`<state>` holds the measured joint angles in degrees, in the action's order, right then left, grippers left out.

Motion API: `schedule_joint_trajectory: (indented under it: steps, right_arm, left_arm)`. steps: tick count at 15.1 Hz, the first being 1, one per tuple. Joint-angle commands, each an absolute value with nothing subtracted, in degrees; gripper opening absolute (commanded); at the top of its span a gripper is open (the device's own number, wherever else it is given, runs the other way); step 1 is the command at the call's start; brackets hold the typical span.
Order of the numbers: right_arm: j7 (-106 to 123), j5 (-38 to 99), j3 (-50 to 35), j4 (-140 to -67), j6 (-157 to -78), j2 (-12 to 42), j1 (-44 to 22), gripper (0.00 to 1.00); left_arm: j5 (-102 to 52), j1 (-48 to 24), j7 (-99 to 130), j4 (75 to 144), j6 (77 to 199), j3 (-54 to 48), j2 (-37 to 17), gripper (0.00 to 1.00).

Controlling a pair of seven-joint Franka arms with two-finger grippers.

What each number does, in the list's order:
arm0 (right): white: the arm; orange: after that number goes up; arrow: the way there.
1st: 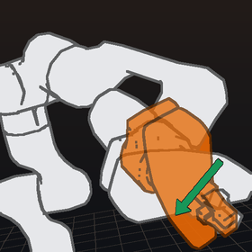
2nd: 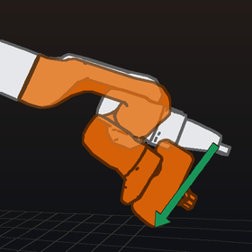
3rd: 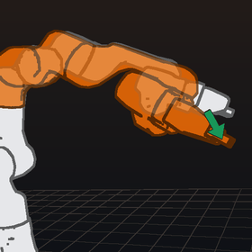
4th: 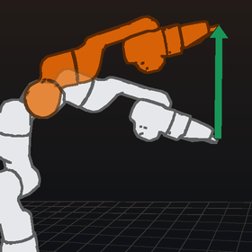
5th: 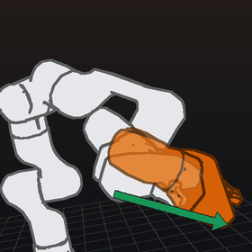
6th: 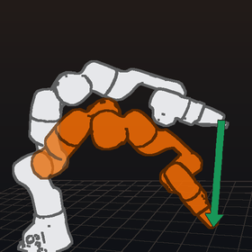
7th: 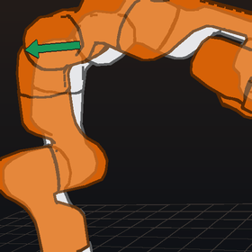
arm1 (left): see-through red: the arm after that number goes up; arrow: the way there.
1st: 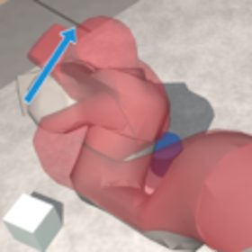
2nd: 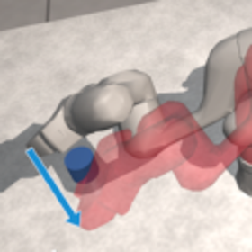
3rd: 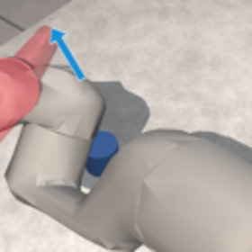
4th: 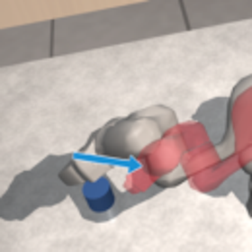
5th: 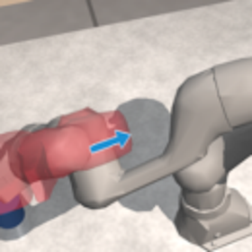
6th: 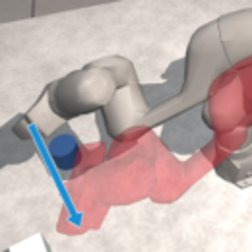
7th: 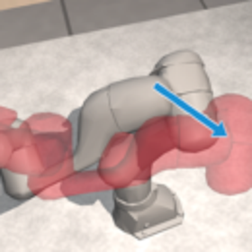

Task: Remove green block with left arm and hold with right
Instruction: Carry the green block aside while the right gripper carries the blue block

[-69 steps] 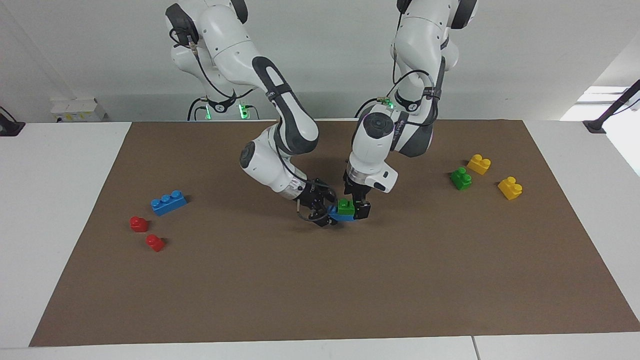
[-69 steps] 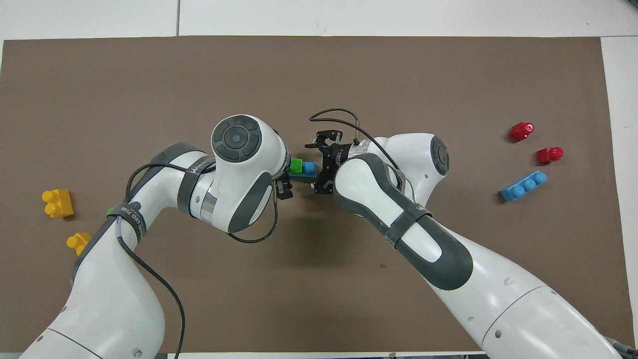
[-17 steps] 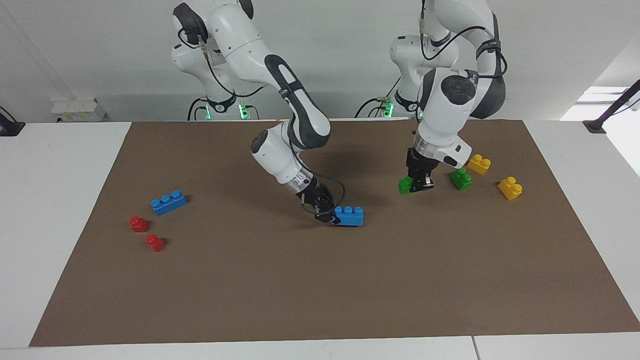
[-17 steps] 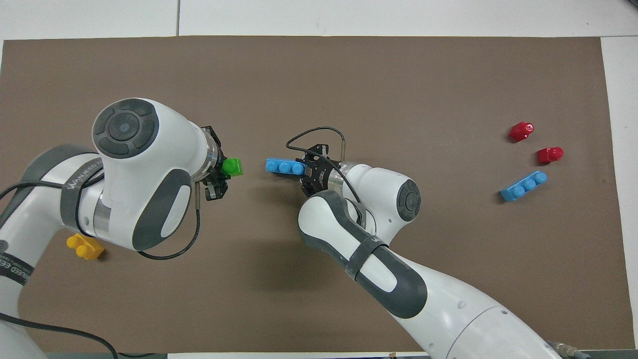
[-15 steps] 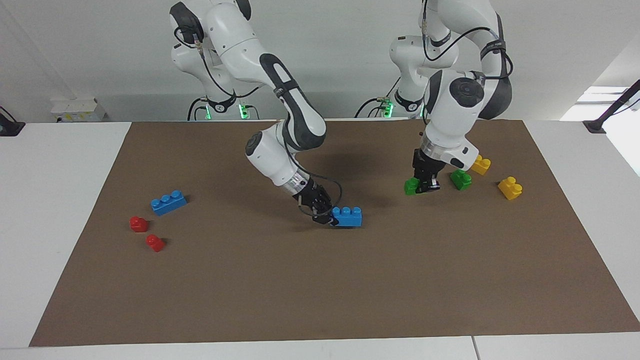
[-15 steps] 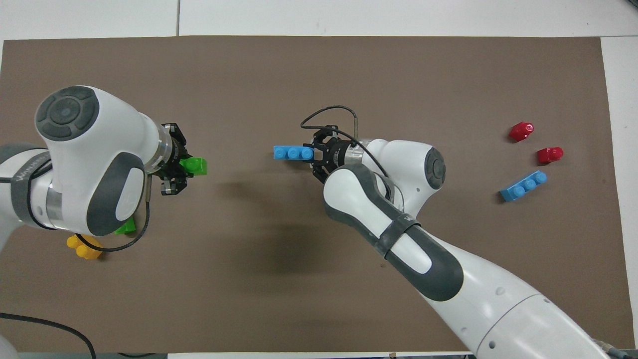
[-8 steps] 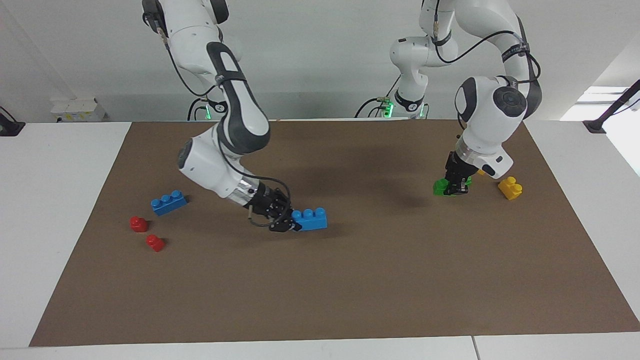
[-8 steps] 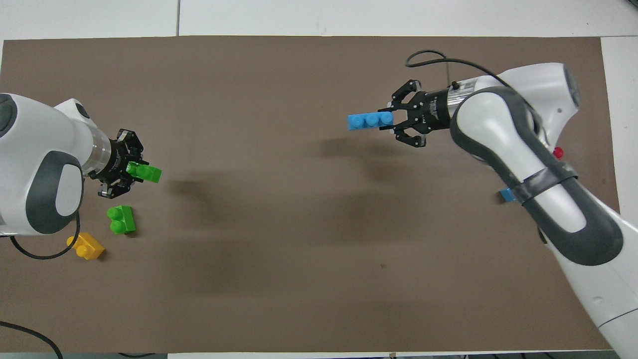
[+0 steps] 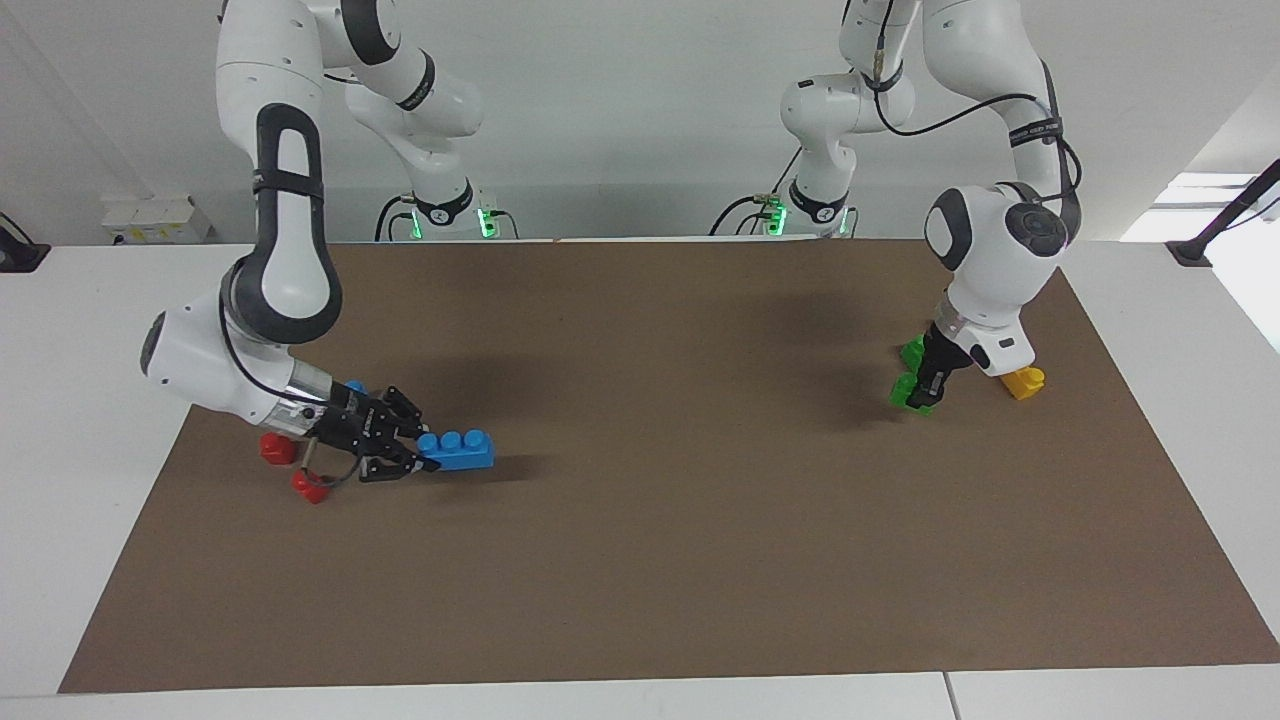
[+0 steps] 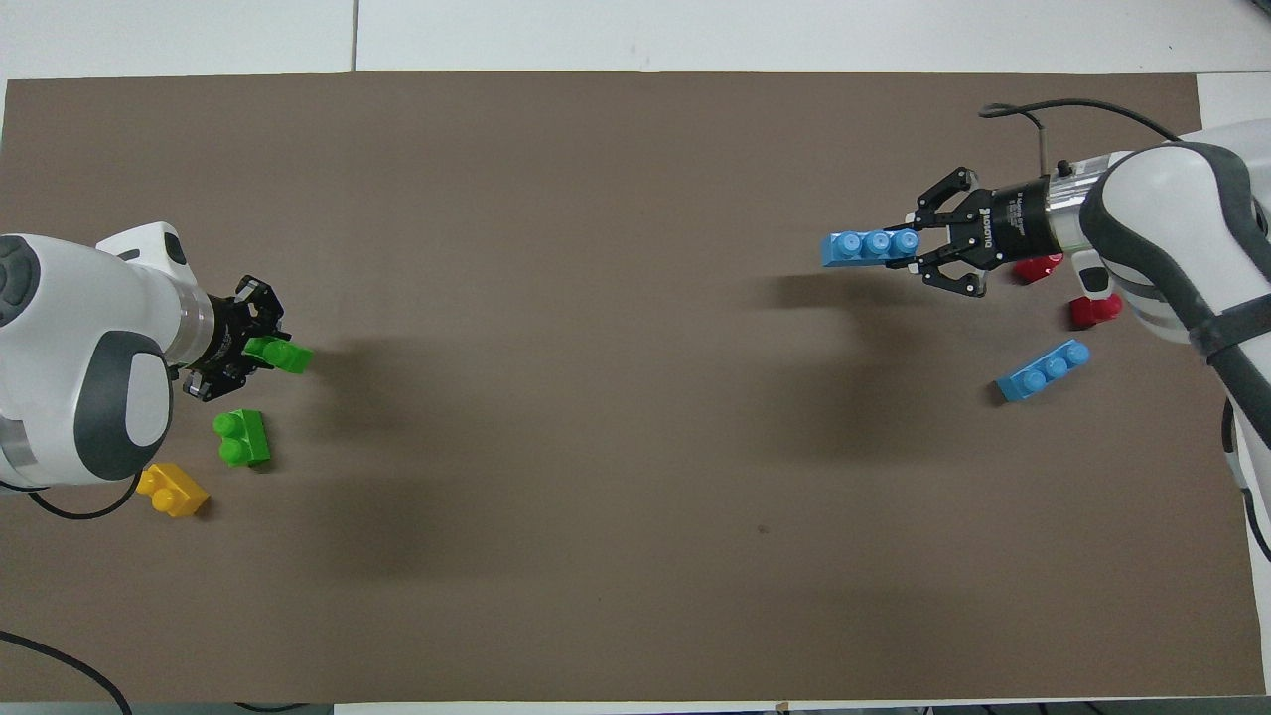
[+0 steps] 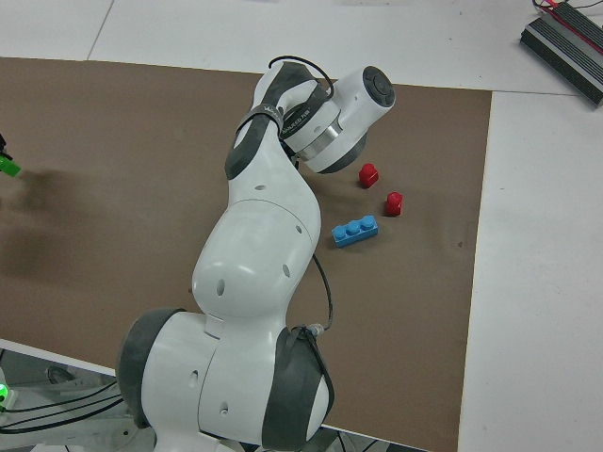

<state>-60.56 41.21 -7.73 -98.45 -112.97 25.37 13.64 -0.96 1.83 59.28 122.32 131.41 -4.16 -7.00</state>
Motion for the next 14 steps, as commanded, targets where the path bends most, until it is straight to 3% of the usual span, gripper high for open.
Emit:
schedule_joint_trajectory:
  steps: [1, 14]
  right_arm:
    - [-56.09, 38.77, -8.79, -99.05, -111.36, 26.63, 17.22, 0.00]
    - [-52.03, 35.77, -8.70, -101.60, -110.83, 27.24, 22.76, 0.00]
  left_arm:
    - [-1.49, 3.34, 57.13, 122.87, 135.52, -4.48, -8.78, 0.00]
    - [-1.49, 7.38, 51.06, 121.03, 140.01, -4.57, -13.53, 0.00]
